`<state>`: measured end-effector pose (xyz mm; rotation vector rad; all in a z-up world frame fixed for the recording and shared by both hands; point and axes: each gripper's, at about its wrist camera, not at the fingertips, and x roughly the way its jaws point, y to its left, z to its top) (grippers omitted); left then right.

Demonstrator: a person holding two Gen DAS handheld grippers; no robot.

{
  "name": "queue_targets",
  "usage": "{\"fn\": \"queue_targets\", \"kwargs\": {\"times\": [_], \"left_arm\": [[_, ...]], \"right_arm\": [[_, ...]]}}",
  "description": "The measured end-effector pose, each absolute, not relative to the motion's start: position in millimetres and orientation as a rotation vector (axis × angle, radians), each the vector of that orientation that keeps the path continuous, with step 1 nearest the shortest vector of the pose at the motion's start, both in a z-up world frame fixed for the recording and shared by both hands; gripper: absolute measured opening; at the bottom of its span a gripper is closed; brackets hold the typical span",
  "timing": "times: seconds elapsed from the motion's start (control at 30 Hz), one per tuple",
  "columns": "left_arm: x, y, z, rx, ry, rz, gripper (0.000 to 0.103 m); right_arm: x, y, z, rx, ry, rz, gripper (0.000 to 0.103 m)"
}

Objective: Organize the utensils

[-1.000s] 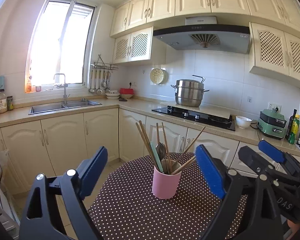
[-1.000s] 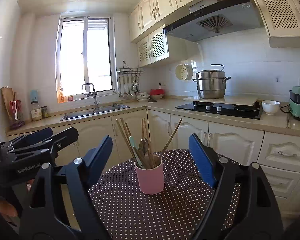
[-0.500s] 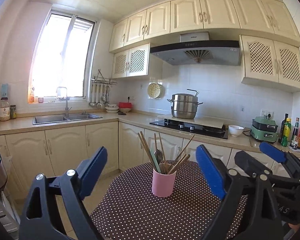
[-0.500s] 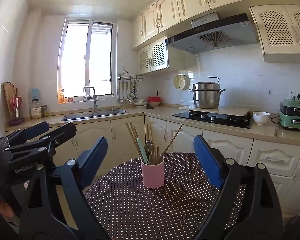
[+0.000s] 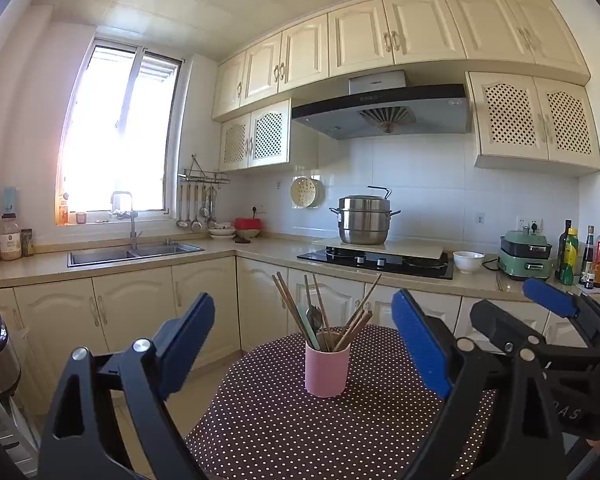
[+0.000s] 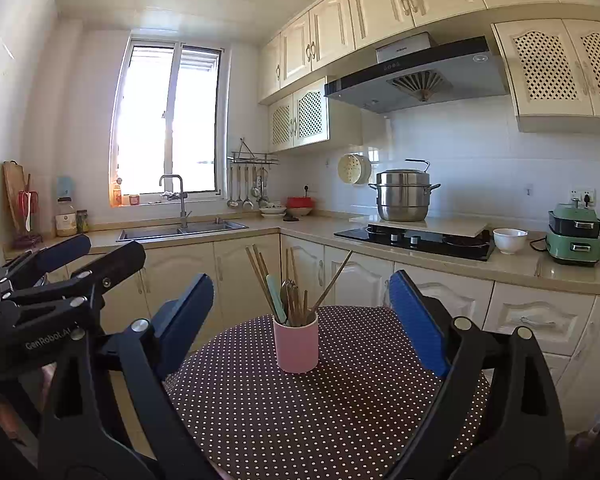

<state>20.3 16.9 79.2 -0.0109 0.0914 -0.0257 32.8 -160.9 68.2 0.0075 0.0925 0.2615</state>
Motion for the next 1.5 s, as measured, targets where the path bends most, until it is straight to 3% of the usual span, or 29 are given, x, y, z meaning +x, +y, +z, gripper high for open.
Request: {"fn": "queue_targets", "kwargs": {"times": [1.5], "left_arm": [[26.2, 6.8, 70.2, 0.028, 0.088, -0.036, 0.088]], "right_arm": [[34.1, -167.2, 60.2, 0.044, 0.127, 0.285, 0.088]]}}
